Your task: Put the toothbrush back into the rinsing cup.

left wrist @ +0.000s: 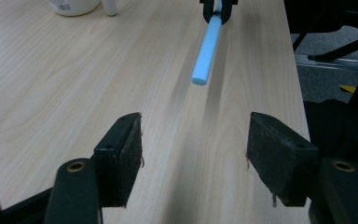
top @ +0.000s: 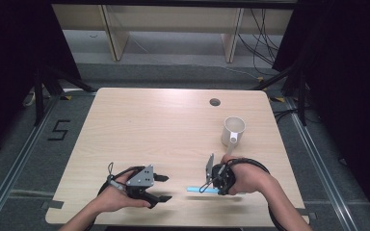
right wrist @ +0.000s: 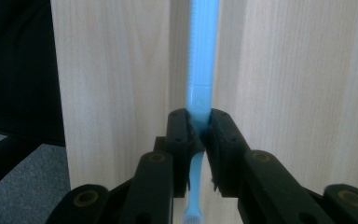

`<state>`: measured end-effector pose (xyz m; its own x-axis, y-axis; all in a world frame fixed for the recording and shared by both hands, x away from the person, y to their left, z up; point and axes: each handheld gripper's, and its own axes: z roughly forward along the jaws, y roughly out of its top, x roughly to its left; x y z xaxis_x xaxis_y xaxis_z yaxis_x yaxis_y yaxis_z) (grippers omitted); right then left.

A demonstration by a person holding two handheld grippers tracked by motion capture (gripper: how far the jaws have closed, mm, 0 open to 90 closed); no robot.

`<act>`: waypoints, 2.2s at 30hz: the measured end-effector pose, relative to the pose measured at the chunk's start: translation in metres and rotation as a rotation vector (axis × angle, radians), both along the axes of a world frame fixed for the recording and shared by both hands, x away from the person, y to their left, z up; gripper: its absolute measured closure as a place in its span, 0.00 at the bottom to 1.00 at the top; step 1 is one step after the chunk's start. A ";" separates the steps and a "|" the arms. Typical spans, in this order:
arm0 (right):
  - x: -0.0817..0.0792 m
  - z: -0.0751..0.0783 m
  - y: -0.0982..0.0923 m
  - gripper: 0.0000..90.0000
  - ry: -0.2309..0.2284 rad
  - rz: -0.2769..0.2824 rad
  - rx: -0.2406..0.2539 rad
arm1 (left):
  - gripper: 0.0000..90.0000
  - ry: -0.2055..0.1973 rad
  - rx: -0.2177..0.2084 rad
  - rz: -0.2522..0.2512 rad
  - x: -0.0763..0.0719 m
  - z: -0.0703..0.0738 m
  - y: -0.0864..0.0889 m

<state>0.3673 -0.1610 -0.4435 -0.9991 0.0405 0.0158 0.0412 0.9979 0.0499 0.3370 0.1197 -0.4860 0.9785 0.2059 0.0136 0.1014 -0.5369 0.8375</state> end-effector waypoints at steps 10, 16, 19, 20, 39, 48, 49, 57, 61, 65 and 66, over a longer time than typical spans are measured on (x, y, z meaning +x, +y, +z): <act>0.003 0.004 0.023 0.88 0.004 0.036 0.004 | 0.39 0.000 0.008 -0.032 0.005 -0.005 -0.019; 0.006 0.005 0.030 0.88 0.001 0.084 0.009 | 0.41 0.008 0.015 -0.050 0.008 -0.009 -0.028; 0.004 0.005 0.033 0.88 0.001 0.053 0.001 | 0.43 0.008 0.021 -0.052 0.008 -0.012 -0.033; 0.005 0.005 0.034 0.88 -0.002 0.073 0.010 | 0.44 0.014 0.021 -0.057 0.008 -0.012 -0.034; 0.003 0.003 0.042 0.88 0.007 0.071 0.004 | 0.63 0.045 0.025 -0.101 0.012 -0.019 -0.047; 0.004 0.004 0.045 0.88 -0.006 0.097 0.002 | 0.74 0.041 0.035 -0.107 0.015 -0.018 -0.047; 0.003 0.004 0.046 0.88 -0.003 0.089 -0.005 | 0.74 0.041 0.034 -0.107 0.015 -0.017 -0.048; 0.004 0.003 0.045 0.88 -0.005 0.106 0.012 | 0.78 0.062 0.037 -0.089 0.018 -0.021 -0.050; 0.003 0.004 0.045 0.88 -0.016 0.089 0.006 | 0.80 0.079 0.030 -0.077 0.019 -0.022 -0.050; 0.003 0.004 0.045 0.88 -0.021 0.098 0.003 | 0.82 0.090 0.024 -0.078 0.019 -0.022 -0.050; 0.003 0.004 0.045 0.88 -0.020 0.094 0.001 | 0.83 0.088 0.026 -0.081 0.019 -0.022 -0.050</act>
